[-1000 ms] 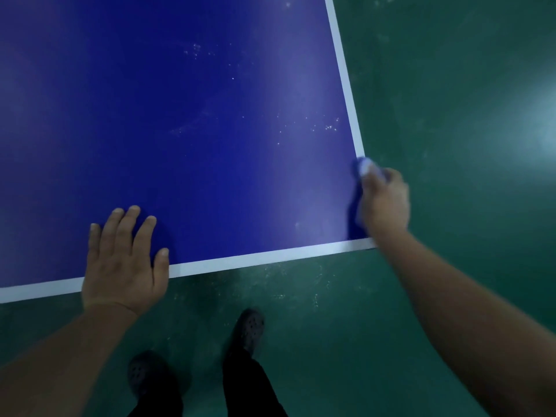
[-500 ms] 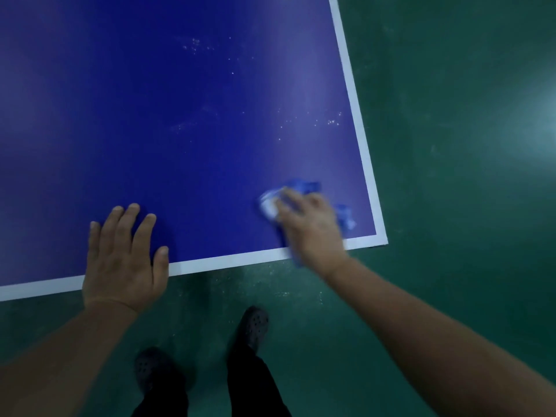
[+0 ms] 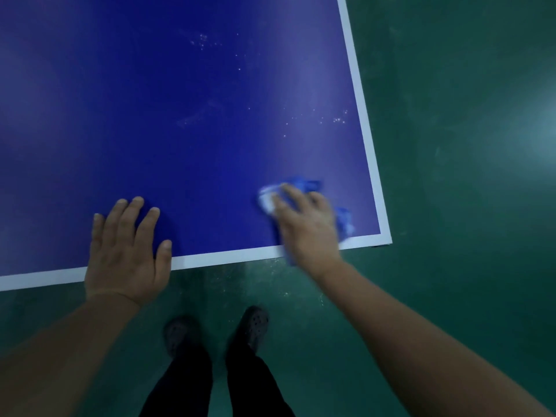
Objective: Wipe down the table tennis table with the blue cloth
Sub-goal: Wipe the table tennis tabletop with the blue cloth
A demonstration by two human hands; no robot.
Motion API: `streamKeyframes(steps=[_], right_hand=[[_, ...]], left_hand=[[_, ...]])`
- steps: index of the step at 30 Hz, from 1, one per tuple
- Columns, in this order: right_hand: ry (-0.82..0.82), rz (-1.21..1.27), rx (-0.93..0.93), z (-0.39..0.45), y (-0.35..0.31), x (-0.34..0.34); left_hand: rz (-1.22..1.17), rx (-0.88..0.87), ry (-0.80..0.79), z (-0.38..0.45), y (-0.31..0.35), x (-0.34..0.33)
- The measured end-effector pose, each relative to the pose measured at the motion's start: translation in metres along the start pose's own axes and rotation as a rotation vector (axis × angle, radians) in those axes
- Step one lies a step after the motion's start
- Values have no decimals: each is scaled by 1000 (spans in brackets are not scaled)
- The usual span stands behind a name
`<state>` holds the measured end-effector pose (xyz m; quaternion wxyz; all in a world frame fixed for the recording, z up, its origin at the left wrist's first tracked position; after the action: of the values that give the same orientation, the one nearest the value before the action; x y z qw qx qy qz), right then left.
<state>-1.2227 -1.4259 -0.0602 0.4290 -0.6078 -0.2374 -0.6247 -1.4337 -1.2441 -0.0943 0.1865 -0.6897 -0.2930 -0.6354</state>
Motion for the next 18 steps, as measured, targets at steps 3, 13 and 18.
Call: streamKeyframes(steps=[3,13,18], right_hand=[[84,-55,-283,-16,98,29],[110,-70,-544,64,147,25],[68,-56,-519,-11,55,11]], left_hand=[[-14,-10,13,-1,0,1],[5,-23,-8,-2,-1,0],[-20,-15,-26,-2,-2,3]])
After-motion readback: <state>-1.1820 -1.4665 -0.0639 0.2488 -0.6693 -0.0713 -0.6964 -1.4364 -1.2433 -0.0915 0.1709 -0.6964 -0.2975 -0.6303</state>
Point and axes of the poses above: each hand's wrist, its own z-axis towards the middle knuckle, its own x-axis out of the back of the hand, y = z × x, the point moved 9 cm from there along z, towards the middle knuckle, and after that the axes turned 1 degree about -y, right-handed, at the moved point
